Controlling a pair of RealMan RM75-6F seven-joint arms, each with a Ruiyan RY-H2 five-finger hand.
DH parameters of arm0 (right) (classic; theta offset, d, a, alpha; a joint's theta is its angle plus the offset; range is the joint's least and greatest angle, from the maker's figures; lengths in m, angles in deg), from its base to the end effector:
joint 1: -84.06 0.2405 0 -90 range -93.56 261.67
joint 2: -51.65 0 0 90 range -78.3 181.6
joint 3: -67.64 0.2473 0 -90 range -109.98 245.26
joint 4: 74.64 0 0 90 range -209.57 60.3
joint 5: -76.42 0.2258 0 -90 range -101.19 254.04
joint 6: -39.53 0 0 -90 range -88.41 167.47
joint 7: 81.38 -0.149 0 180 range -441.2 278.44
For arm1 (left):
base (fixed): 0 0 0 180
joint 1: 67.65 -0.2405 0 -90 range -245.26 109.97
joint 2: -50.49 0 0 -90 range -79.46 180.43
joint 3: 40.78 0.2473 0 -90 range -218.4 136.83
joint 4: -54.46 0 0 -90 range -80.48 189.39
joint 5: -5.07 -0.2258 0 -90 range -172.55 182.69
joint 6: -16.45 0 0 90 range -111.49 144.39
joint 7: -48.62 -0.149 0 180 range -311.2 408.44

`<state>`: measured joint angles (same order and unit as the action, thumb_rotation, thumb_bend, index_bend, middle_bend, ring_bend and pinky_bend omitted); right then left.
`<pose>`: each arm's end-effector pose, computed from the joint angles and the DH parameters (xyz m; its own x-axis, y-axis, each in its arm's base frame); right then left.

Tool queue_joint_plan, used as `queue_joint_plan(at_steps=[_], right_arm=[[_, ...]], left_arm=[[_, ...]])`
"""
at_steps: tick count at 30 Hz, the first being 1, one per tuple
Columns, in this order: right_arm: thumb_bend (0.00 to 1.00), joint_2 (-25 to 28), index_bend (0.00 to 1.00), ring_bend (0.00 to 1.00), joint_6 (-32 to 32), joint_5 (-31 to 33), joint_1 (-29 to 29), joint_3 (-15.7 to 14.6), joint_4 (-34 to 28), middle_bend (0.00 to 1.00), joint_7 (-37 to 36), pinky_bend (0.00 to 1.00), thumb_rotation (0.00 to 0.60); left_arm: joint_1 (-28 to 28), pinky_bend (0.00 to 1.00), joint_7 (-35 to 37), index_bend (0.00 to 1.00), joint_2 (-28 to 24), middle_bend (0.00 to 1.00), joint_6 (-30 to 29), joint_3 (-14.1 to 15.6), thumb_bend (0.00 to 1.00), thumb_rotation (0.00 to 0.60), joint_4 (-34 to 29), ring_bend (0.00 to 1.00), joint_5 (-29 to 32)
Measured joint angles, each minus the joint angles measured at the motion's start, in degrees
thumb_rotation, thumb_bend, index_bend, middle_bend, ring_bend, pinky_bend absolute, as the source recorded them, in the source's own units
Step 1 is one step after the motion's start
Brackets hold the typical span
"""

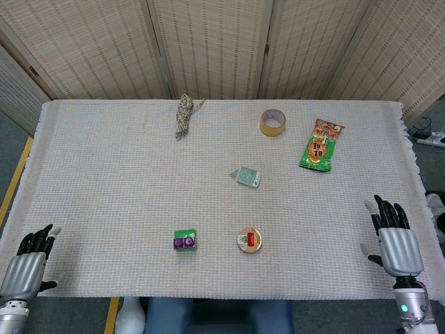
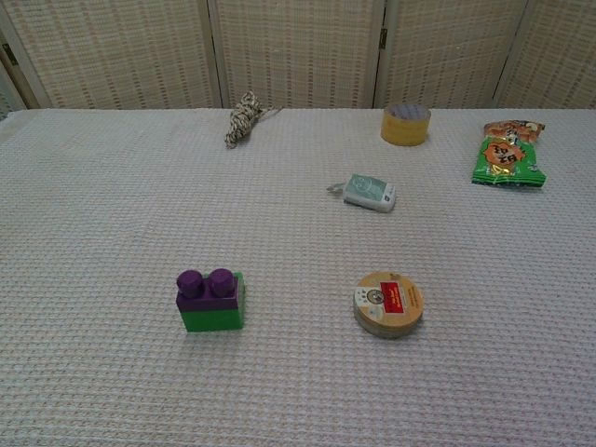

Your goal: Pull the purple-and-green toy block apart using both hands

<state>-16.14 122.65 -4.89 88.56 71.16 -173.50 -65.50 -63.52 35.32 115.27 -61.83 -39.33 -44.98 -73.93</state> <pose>-0.2898 -0.1843 0.1108 0.4756 -0.0575 0.8778 -0.8766 0.0515 0.4784 -0.3110 0.1595 0.1038 0.4552 0.2302 0.8601 0.8728 0.0755 -0.4822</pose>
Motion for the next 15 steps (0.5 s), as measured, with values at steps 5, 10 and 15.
queue_joint_plan(at_steps=[5,10,15], right_arm=[[0.29,0.1,0.0,0.0,-0.1,-0.2,0.0,-0.2,0.0,0.0,0.0,0.0,0.6],[0.29,0.4,0.0,0.0,1.2,-1.2,-0.8,-0.7,-0.2,0.0,-0.5,0.0,0.6],[0.29,0.8,0.0,0.0,3.5,-2.3,-1.9,-0.9,-0.6,0.0,-1.2,0.0,0.6]], left_arm=[[0.0,0.03,-0.2,0.0,0.1,0.0,-0.1,0.1,0.27,0.6,-0.1,0.0,-0.3],[0.5,0.03,1.1,0.0,0.3,0.0,0.5,0.5,0.27,0.6,-0.2,0.0,-2.3],[1.8,0.04,5.9,0.0,1.5,0.0,1.1,0.9,0.27,0.6,1.3,0.0,-6.8]])
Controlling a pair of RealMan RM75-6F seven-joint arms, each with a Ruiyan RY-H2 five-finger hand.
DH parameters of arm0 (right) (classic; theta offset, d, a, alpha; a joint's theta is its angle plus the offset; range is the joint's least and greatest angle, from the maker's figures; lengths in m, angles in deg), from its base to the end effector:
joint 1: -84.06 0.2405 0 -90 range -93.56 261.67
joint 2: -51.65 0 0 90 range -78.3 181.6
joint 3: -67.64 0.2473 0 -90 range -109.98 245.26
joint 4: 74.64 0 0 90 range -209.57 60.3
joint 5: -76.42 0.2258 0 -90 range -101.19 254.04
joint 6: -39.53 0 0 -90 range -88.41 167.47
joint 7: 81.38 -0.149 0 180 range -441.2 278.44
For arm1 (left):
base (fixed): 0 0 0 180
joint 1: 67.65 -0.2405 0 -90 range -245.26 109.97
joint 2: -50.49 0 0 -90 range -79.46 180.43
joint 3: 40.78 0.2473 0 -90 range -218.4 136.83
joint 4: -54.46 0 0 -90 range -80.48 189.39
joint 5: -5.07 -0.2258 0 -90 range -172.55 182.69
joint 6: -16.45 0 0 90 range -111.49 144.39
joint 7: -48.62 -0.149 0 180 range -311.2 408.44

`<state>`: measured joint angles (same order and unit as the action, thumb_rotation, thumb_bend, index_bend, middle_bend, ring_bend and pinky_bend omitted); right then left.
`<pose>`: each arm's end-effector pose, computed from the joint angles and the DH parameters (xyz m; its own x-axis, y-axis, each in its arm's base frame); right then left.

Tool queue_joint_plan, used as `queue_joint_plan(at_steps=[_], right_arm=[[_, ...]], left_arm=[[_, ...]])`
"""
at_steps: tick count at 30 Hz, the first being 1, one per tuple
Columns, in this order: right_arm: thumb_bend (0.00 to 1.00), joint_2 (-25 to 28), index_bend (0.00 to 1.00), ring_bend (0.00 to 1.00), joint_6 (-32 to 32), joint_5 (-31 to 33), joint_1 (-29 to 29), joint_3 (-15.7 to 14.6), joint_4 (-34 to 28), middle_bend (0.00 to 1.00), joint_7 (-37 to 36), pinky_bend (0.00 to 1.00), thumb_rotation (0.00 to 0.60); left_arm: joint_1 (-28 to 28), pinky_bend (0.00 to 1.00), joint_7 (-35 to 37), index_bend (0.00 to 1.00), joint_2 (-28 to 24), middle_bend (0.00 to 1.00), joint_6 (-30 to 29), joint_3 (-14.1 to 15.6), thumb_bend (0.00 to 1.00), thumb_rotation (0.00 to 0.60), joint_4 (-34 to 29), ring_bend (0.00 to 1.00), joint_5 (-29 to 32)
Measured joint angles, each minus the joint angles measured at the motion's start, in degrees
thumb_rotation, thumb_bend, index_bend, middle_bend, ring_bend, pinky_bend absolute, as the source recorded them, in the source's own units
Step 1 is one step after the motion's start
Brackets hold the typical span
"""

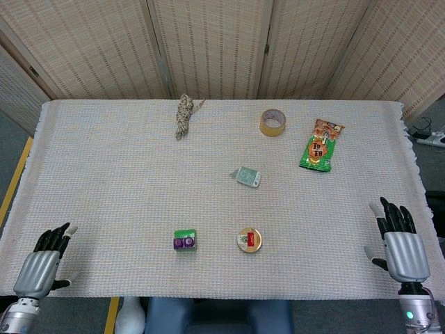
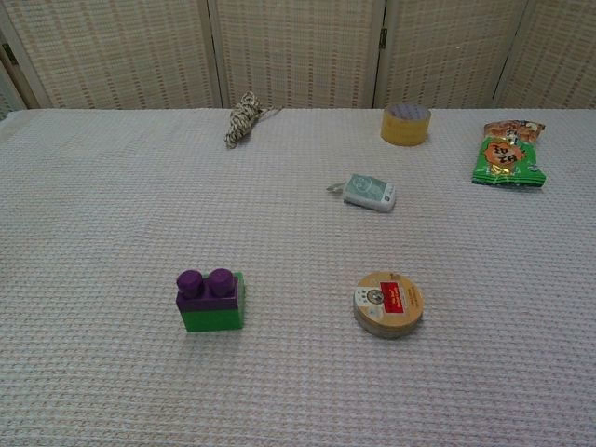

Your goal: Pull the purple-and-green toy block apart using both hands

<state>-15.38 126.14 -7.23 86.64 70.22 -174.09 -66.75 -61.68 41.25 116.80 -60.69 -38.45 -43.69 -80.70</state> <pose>-0.2884 -0.1714 0.1191 0.4662 -0.0191 0.8845 -0.8827 0.0565 0.4664 -0.2928 0.1656 0.0880 0.3885 0.2298 0.8923 0.9204 -0.0507 -0.3877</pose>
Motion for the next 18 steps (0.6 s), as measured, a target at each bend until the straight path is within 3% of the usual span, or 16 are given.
queue_joint_plan(at_steps=[8,18], right_arm=[[0.29,0.3,0.0,0.0,0.2,-0.7,-0.2,0.1,0.2,0.0,-1.0,0.0,0.6],[0.29,0.3,0.0,0.0,-0.8,1.7,0.3,1.6,0.0,0.0,-1.4,0.0,0.6]], left_arm=[[6.8,0.05,5.6,0.08,0.5,0.0,6.3,0.2,0.27,0.6,1.5,0.0,-6.5],[15.7,0.04,12.4,0.22,1.9,0.0,13.4,-3.2,0.27,0.6,2.1,0.0,-8.0]])
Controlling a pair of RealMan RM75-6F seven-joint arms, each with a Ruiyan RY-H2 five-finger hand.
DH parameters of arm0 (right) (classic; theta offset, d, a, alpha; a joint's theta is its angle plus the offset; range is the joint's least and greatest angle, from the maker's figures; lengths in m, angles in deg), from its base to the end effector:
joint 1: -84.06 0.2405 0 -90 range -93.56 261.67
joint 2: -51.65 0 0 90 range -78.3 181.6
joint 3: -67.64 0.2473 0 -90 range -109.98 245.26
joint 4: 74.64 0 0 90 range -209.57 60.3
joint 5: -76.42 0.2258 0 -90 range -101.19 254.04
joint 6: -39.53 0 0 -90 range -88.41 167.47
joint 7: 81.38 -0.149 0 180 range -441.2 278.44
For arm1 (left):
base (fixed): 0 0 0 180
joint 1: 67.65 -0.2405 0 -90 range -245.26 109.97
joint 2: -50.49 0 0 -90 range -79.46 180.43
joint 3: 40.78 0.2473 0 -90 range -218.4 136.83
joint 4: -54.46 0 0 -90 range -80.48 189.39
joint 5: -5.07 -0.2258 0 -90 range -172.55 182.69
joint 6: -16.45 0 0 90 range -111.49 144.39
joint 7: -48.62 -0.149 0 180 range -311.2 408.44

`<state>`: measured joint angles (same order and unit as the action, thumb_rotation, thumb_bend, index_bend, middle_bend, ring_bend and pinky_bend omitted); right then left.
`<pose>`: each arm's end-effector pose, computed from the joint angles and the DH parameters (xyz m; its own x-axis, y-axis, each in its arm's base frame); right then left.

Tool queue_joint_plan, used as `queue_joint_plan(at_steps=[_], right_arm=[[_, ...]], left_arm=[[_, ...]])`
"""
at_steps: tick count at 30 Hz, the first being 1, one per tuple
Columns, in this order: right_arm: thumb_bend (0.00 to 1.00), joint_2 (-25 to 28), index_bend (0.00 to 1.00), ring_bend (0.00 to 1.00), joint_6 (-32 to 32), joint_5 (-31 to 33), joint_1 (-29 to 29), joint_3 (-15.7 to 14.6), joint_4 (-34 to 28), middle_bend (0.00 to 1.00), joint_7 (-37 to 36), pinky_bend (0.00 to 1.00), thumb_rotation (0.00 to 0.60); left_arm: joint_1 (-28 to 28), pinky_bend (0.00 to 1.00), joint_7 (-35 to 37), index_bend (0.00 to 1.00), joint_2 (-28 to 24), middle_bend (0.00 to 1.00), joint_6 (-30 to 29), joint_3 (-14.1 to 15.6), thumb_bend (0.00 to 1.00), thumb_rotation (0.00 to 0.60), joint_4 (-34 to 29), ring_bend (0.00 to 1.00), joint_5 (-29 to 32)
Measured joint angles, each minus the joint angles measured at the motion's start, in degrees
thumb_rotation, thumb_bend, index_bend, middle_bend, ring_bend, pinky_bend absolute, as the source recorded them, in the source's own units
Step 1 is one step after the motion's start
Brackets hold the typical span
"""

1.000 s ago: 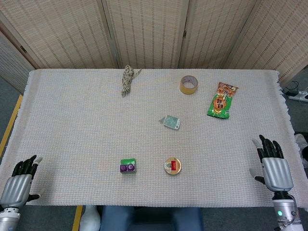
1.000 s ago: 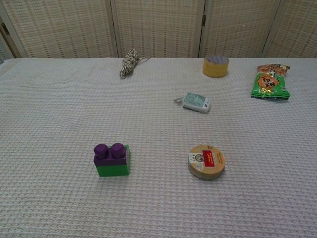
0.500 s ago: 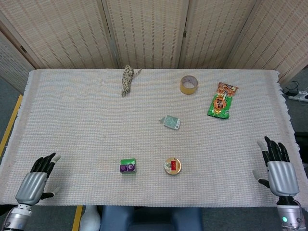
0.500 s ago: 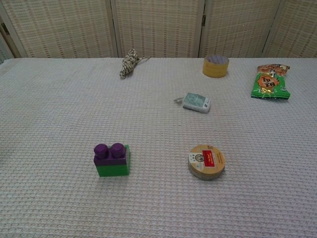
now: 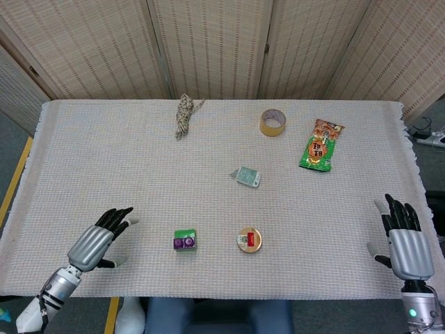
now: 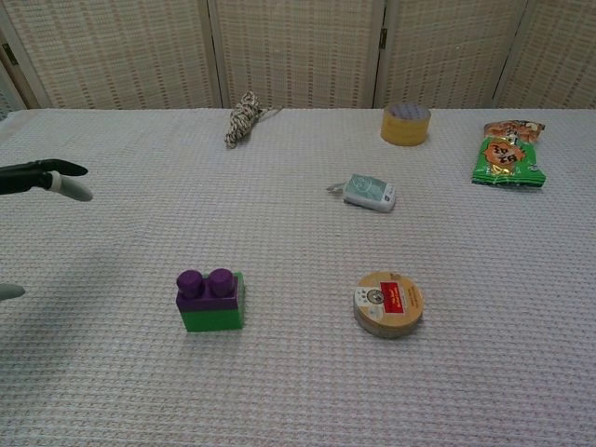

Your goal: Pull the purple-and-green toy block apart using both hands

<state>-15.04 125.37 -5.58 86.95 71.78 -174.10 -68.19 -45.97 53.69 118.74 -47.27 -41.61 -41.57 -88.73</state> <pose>-0.2907 -0.1788 0.1239 0.4451 -0.0073 0.8954 -0.8924 0.0786 0.4443 -0.2275 0.2384 0.0507 0.3343 0.3332 0.8816 0.9002 -0.3898 -0.1941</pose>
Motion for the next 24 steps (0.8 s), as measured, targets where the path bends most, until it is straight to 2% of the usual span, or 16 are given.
queue_joint_plan(at_steps=[3,9,15,24], right_arm=[[0.29,0.0,0.0,0.0,-0.5,1.3,0.3,0.6,0.1,0.0,-0.1,0.0,0.6],[0.29,0.3,0.0,0.0,-1.4,3.1,0.7,1.7,0.2,0.0,-0.9,0.0,0.6],[0.29,0.9,0.0,0.0,-1.5,3.9,0.8,2.3,0.1,0.0,-2.2,0.0,0.6],[0.29,1.8,0.0,0.0,-2.1,4.8,0.9,2.7,0.2,0.0,-3.8,0.0,0.6]], left_arm=[[1.8,0.05,1.8,0.26,1.0,0.0,1.5,-1.5,0.27,0.6,-0.1,0.0,1.9],[3.3,0.07,1.5,0.32,5.3,0.02,1.5,-2.6,0.27,0.6,-0.1,0.0,3.4],[5.7,0.07,-0.5,0.34,8.8,0.03,4.1,-3.5,0.27,0.6,-0.3,0.0,6.6],[6.8,0.07,-3.5,0.37,15.5,0.04,4.5,-3.7,0.27,0.6,1.4,0.0,9.8]])
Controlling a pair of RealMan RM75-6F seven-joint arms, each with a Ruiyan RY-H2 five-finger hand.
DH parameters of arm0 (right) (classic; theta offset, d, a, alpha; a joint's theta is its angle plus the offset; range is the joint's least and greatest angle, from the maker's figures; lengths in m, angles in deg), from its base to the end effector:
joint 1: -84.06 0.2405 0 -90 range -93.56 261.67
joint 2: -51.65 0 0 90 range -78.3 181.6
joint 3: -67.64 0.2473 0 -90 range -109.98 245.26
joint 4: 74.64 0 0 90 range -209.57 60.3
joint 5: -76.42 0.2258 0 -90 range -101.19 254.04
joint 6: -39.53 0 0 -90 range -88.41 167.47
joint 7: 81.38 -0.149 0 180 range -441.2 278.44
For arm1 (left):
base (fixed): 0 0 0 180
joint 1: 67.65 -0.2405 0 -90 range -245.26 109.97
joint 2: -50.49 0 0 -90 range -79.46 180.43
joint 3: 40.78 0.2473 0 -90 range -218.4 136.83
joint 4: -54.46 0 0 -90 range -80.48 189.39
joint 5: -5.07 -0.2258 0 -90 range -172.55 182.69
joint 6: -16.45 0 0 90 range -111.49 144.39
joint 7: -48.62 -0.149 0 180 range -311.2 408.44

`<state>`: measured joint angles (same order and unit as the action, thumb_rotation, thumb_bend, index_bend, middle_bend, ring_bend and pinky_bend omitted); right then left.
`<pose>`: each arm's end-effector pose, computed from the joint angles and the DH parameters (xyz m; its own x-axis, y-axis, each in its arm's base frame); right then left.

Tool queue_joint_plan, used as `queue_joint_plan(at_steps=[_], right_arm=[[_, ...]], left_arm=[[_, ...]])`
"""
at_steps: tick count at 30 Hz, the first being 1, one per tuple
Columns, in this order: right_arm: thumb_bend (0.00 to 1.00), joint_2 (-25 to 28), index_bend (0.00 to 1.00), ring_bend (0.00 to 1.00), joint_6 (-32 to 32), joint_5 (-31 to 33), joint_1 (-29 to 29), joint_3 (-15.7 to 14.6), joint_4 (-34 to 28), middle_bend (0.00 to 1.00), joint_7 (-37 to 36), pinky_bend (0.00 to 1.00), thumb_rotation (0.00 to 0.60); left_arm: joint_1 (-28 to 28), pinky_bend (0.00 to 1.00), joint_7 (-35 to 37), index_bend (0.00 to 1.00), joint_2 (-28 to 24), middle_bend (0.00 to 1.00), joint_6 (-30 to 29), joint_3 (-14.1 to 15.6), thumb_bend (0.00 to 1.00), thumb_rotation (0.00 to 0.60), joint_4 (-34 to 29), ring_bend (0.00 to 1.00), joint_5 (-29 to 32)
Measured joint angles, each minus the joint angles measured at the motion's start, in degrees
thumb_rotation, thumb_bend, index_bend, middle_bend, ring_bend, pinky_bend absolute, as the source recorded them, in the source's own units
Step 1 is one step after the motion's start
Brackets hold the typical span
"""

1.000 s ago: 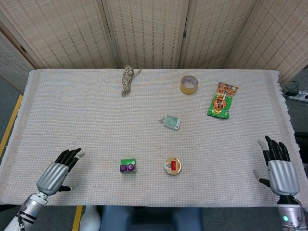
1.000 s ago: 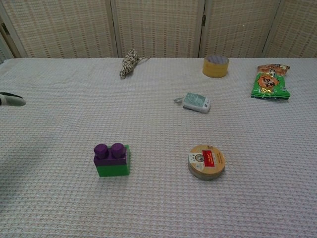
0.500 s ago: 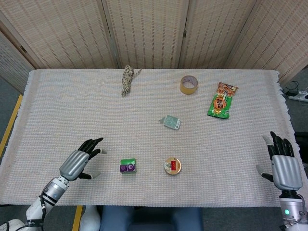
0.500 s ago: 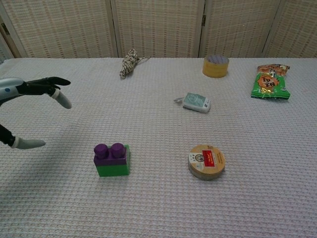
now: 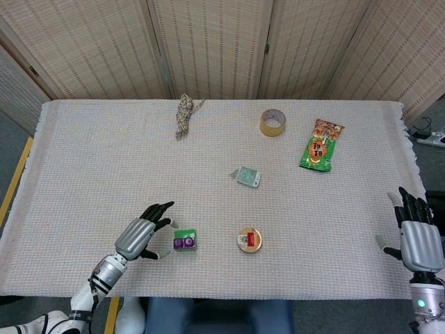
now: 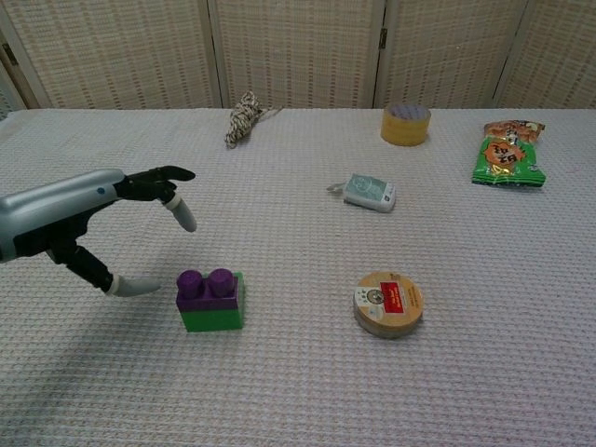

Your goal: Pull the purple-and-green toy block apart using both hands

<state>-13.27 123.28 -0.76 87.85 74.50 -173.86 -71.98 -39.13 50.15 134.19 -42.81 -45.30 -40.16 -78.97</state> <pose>-0.3016 -0.1929 0.1387 0.4030 0.0049 0.9152 -0.9063 0.1412 0.3983 -0.1624 0.2598 -0.0229 0.1644 0.4079 0.8981 0.9254 -0.3789 0.0027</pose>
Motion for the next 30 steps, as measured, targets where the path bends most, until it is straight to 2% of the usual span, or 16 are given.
queue_joint_plan(at_steps=[8,20,30], right_arm=[[0.29,1.1,0.0,0.0,0.3,0.2,-0.4,0.2,-0.3,0.0,-2.2,0.0,0.6],[0.29,5.4,0.0,0.0,5.5,-2.1,-3.7,0.8,-0.7,0.0,-13.3,0.0,0.6],[0.29,5.8,0.0,0.0,4.6,-1.8,-3.6,1.1,-0.2,0.0,-13.9,0.0,0.6]], left_arm=[[0.6,0.06,0.1,0.4,3.9,0.04,-0.5,-0.6,0.27,0.6,2.2,0.0,2.1],[0.4,0.06,0.3,0.4,9.1,0.04,-2.3,0.4,0.27,0.6,7.8,0.0,2.3],[0.9,0.05,1.4,0.44,12.2,0.04,-1.8,0.7,0.27,0.6,11.8,0.0,2.6]])
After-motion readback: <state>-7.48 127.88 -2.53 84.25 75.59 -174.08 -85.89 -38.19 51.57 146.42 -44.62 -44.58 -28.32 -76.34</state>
